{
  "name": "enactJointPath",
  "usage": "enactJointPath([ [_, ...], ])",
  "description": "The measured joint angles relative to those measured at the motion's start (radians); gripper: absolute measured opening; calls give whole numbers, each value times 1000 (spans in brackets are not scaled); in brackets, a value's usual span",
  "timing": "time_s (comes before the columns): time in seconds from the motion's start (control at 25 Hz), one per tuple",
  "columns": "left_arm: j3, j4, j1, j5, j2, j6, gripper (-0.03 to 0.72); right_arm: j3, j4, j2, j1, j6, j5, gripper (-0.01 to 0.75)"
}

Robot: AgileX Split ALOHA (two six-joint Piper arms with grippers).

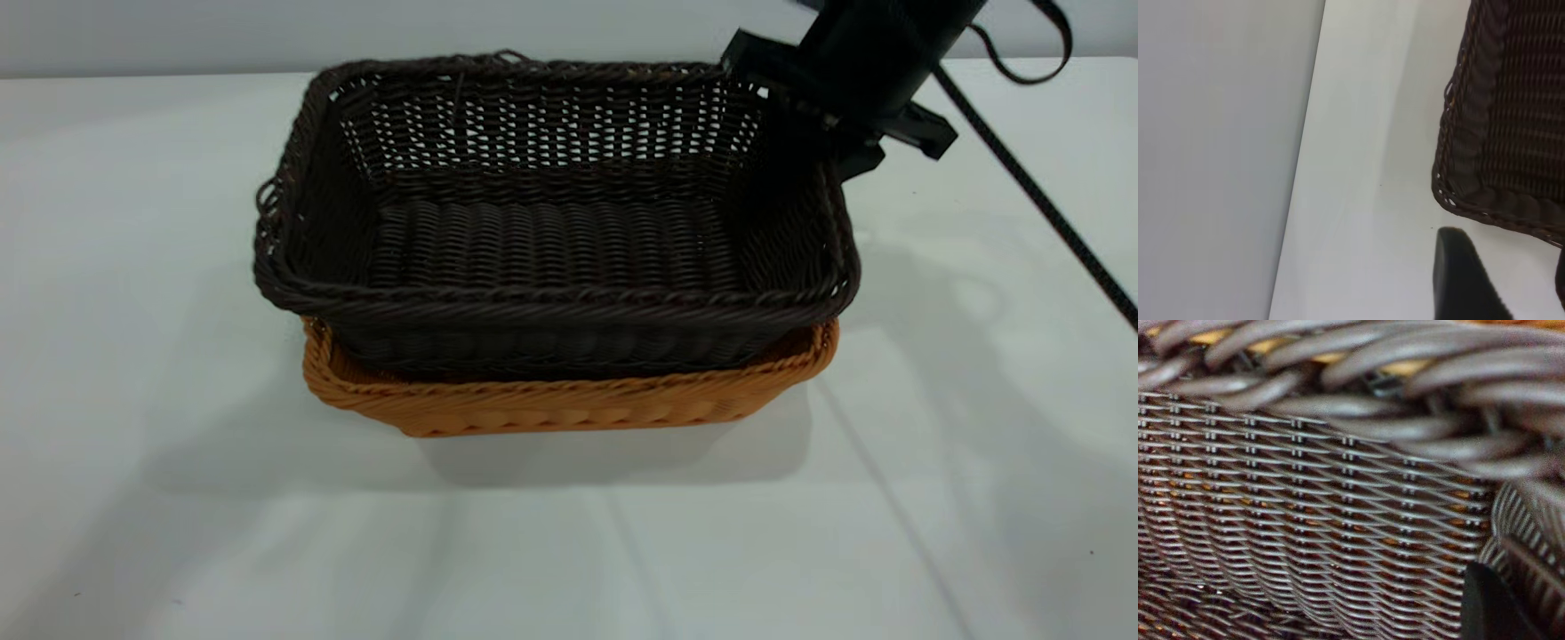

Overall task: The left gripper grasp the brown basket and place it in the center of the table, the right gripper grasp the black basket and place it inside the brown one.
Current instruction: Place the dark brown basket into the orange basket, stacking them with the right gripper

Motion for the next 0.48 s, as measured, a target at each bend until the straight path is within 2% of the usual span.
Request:
enactJointPath([
  [0.16, 0, 0, 0, 8, 0, -4, 314, 0, -7, 28, -2, -9, -13, 93],
  [0.28, 0, 0, 0, 10, 0, -5, 314, -3, -13, 32, -2, -8, -14, 126],
  [0.36, 0, 0, 0, 10, 0, -5, 314, -3, -11, 29, -2, -5, -6, 180],
  [0.48, 0, 0, 0, 13, 0, -5, 314, -3, -7, 13, -2, -20, 27, 309],
])
